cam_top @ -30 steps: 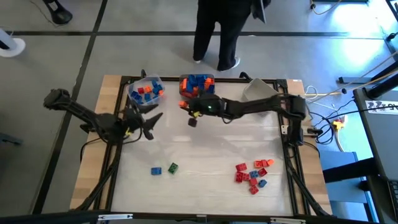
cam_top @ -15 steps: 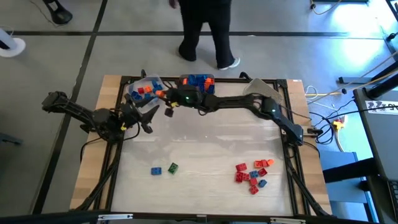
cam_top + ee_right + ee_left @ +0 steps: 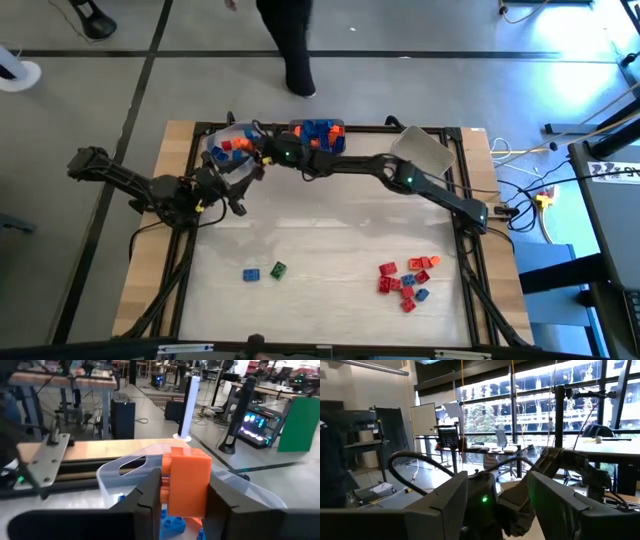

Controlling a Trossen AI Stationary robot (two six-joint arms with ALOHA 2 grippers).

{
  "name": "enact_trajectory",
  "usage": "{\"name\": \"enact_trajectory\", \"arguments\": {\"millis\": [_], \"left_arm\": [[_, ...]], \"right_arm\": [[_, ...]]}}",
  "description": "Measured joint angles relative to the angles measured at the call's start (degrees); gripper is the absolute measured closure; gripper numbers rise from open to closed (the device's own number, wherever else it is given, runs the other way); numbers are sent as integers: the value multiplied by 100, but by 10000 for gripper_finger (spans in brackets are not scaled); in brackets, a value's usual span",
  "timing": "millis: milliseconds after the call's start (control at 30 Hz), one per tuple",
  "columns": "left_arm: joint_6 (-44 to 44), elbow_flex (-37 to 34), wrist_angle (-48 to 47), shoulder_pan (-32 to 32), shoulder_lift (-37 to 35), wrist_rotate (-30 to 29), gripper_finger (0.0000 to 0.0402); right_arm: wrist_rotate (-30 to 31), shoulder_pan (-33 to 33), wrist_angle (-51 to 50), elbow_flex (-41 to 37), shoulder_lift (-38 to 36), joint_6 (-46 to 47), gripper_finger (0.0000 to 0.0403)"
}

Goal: Sort blocks by size

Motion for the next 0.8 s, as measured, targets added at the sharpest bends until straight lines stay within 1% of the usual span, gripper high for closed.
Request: {"name": "enact_trajectory", "arguments": {"millis": [100,200,267,567,667,800], "left_arm": [[2,0,-34,0,0,-1,205],[2,0,-64,0,0,-1,205],[2,0,-67,0,0,1,205],[22,0,-70,0,0,-1,205],[22,0,-70,0,0,-1,205],[10,0,-70,0,0,-1,205]], "right_arm": [[140,-52,121,143,159,73,306],[438,-97,225,146,229,84,300],[535,-141,248,146,247,84,293],[584,-187,436,146,250,108,266],[537,-186,408,146,250,162,248],[533,-178,379,146,250,267,213]]}}
